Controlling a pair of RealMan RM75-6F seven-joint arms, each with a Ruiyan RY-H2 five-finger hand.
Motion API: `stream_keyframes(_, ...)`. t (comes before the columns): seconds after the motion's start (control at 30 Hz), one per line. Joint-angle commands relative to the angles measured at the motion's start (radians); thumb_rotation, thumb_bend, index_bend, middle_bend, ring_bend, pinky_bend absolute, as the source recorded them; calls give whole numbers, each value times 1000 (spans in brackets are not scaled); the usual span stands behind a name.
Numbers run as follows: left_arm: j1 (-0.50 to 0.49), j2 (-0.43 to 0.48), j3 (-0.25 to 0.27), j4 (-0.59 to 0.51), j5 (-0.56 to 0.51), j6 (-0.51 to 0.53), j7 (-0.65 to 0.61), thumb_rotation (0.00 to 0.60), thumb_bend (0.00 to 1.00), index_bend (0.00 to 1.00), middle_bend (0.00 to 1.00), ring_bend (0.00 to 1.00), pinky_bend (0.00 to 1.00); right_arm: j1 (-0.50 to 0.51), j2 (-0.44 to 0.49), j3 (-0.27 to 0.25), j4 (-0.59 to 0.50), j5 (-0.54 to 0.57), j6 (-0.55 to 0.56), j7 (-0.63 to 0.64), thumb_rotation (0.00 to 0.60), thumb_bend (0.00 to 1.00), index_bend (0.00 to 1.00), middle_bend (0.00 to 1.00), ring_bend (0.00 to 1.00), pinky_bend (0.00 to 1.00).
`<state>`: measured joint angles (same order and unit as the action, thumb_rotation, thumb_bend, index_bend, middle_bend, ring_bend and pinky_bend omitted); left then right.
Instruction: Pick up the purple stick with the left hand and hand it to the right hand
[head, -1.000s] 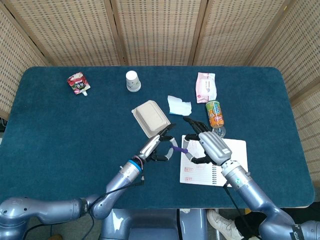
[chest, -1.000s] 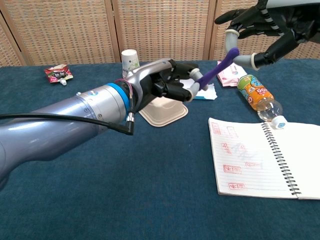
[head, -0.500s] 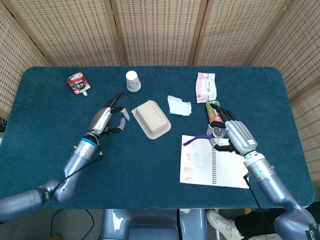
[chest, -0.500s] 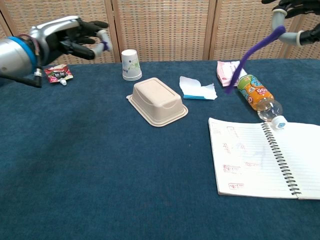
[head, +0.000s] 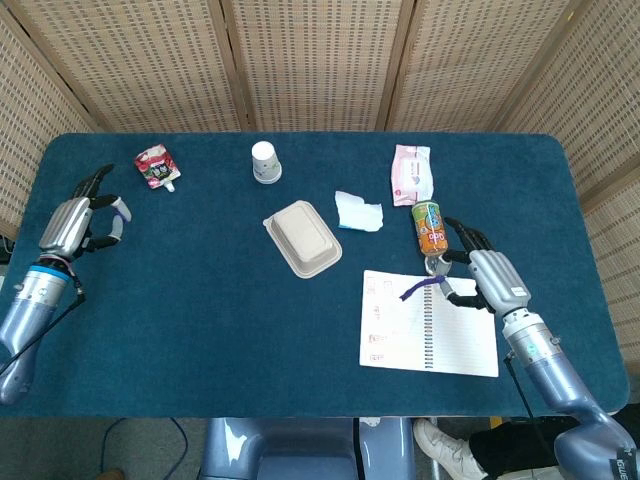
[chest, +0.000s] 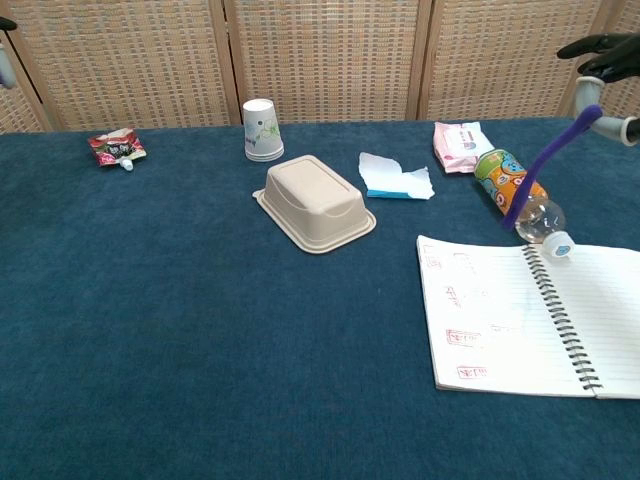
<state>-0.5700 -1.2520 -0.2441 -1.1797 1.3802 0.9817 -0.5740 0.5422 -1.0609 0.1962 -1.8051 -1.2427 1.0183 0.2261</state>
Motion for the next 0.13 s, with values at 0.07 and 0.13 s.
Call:
stream_keyframes(0.07, 27, 21, 49, 63, 55, 52, 36, 600, 620, 781, 0, 0, 0, 10, -29, -7, -8, 2, -5, -47, 600, 756, 756, 0, 0, 0)
stream_keyframes(0.13, 30, 21, 61, 75, 63, 55, 36, 600, 620, 781, 0, 0, 0, 13, -40, -8, -13, 10, -5, -67, 600, 756, 757, 0, 0, 0)
